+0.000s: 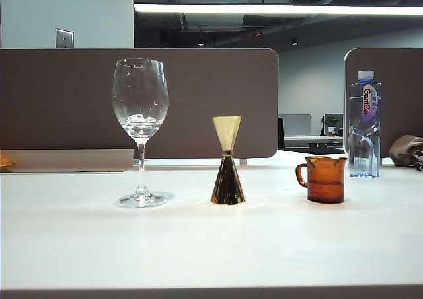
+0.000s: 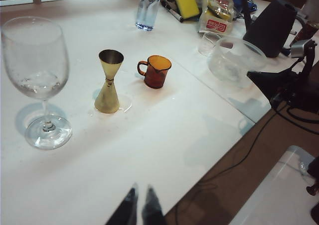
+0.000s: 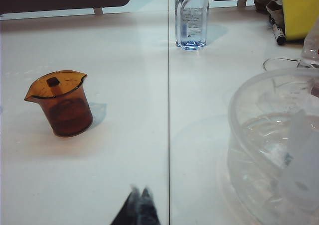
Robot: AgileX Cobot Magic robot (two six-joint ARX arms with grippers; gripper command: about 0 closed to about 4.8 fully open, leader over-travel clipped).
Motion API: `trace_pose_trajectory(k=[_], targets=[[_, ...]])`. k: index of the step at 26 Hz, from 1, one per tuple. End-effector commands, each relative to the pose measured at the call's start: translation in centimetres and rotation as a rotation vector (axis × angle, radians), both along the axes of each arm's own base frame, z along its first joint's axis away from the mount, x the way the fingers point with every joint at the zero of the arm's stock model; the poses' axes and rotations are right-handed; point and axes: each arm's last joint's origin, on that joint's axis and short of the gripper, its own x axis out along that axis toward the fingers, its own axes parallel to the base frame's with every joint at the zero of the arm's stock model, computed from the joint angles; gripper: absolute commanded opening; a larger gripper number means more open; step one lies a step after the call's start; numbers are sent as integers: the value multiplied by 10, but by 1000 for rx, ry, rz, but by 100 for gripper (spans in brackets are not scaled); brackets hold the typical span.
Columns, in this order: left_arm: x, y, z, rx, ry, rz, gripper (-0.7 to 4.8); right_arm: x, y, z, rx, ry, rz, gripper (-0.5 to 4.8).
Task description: Pick up the small amber measuring cup and pour the water in it into the jigger, then pick up the jigger and pour the water in it into the wine glass.
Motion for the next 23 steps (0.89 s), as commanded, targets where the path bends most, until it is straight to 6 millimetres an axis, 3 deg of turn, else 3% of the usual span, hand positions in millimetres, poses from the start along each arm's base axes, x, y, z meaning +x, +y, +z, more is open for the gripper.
trace_pose_trajectory(k=[1, 23], targets=[[0, 0, 3, -14, -14, -5, 26, 1, 0, -2, 1, 2, -2, -5], [0, 0, 4, 1, -39, -3, 26, 1, 0, -2, 1, 2, -2, -5]])
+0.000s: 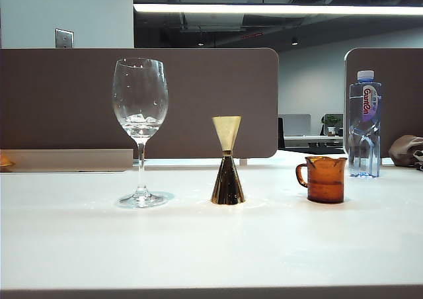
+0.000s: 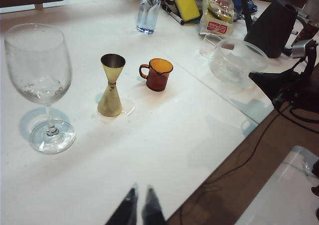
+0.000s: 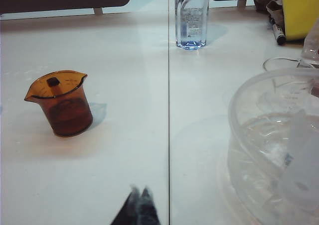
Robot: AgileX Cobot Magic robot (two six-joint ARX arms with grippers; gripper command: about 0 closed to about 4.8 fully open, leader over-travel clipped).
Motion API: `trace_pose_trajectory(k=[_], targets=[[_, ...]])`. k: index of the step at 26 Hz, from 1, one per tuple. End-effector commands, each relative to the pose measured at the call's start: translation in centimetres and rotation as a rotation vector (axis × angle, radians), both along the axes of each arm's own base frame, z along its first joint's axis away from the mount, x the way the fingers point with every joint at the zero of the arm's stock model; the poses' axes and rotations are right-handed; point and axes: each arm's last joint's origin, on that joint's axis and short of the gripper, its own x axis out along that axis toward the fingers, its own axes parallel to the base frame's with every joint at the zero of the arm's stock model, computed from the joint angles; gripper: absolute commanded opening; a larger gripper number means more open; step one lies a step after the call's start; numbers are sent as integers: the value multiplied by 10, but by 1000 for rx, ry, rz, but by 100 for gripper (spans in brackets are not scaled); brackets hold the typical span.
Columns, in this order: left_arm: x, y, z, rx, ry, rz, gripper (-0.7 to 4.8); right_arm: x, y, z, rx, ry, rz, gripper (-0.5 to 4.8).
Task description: Pick up the small amber measuring cup and pour the water in it into the jigger, then pick up the jigger and pour the water in it into the wine glass.
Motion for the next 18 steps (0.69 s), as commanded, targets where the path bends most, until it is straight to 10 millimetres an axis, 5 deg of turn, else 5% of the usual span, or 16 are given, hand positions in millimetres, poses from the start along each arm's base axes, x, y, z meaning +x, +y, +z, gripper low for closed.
trace_pose_trajectory(k=[1, 18], targets=[[0, 0, 3, -8, -18, -1, 26, 1, 0, -2, 1, 2, -2, -5], [0, 0, 3, -8, -18, -1, 26, 1, 0, 2, 47, -38, 0, -6]])
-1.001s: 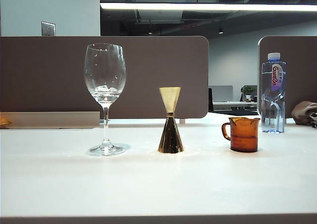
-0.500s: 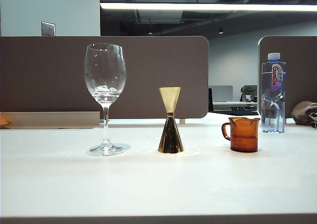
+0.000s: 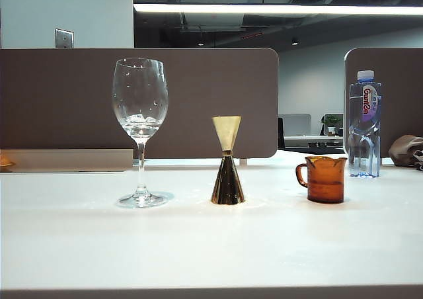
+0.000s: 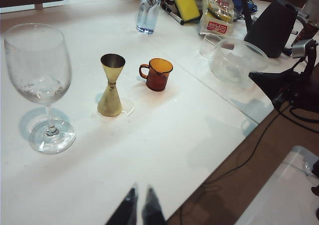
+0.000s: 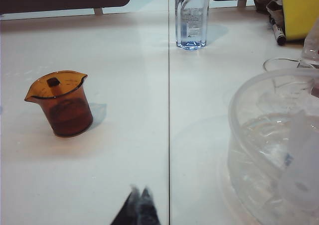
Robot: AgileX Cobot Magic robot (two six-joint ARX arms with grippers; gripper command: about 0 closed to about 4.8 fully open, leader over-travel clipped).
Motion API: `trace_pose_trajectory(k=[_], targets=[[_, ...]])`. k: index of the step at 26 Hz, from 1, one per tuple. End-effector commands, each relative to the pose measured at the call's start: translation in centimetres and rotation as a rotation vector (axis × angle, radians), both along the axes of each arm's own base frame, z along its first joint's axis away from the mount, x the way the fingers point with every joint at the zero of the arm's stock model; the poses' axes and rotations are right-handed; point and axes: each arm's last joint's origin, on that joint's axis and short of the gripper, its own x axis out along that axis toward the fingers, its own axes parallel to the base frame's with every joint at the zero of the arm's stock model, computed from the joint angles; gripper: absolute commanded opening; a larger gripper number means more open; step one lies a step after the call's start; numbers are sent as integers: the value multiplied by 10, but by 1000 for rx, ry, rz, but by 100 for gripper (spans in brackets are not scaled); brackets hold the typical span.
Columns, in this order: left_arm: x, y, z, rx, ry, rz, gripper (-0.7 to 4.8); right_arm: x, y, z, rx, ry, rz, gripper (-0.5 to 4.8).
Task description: Pick up the small amber measuring cup and pour the water in it into the jigger, then pick up the jigger and pour the water in it into the wine glass.
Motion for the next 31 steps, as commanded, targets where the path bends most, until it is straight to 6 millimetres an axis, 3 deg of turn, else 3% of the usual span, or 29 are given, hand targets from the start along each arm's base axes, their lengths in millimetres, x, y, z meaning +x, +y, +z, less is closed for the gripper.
trace_pose_trajectory(k=[1, 3, 6, 12, 16, 21, 23, 24, 28, 31], targets=[[0, 0, 3, -8, -18, -1, 26, 1, 0, 3, 69, -43, -3, -6], [0, 0, 3, -8, -18, -1, 26, 1, 0, 9, 77, -75, -7, -6], [0, 0, 3, -8, -18, -1, 26, -4, 0, 34, 79, -157, -16, -6], [0, 0, 3, -8, -17, 0, 26, -28, -4, 111, 80, -365, -108, -6], [0, 0, 3, -7, -17, -1, 26, -34, -4, 170, -35, -358, -79, -6], [0, 0, 3, -8, -17, -1, 26, 1, 0, 207, -116, -237, 16, -6], [0, 0, 3, -7, -18, 0, 26, 36, 5, 214, -105, -158, 126, -5], [0, 0, 3, -8, -17, -1, 26, 55, 7, 209, -80, -131, 173, -4], [0, 0, 3, -8, -18, -1, 26, 87, 9, 194, -73, -42, 182, 79], [0, 0, 3, -8, -17, -1, 26, 108, 10, 181, -68, 22, 195, 95]])
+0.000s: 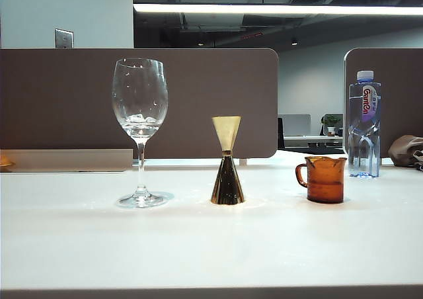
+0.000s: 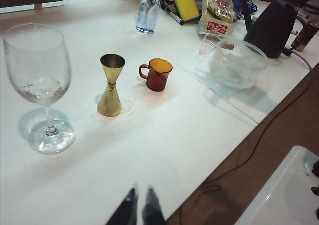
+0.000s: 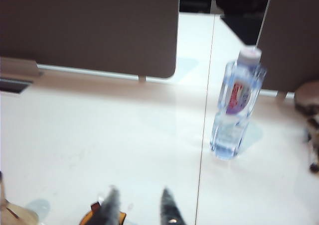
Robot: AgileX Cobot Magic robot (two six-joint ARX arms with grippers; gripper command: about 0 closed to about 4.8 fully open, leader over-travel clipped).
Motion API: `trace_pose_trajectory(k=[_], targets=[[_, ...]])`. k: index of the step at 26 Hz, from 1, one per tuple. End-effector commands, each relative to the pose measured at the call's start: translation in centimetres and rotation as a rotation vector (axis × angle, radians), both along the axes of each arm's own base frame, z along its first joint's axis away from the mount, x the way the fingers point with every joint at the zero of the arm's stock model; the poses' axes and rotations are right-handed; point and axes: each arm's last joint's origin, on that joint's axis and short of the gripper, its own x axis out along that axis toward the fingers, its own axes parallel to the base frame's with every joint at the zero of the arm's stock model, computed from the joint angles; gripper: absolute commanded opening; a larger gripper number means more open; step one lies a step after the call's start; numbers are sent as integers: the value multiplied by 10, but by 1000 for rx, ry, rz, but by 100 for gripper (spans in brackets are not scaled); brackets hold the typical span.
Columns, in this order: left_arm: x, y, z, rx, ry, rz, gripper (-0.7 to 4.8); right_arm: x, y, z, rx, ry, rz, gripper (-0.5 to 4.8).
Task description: Pick up the small amber measuring cup and pour the water in it into the jigger, then pick up the jigger and pour the water in it into the wine glass.
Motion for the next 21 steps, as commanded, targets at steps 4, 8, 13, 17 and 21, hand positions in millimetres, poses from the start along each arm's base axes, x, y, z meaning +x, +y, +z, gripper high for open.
trace_pose_trajectory(k=[4, 8, 13, 17, 21], targets=[[0, 0, 3, -8, -17, -2, 26, 39, 5, -29, 11, 71, 58, 95], [0, 0, 3, -8, -17, 0, 26, 51, 10, -66, 47, 12, 132, 95], [0, 0, 3, -8, -17, -1, 26, 46, 12, -131, 57, -75, 209, 129], [0, 0, 3, -8, -17, -1, 26, 45, 17, -183, 75, 61, 286, 163], [0, 0, 3, -8, -17, -1, 26, 52, 19, -199, 69, 67, 290, 192]])
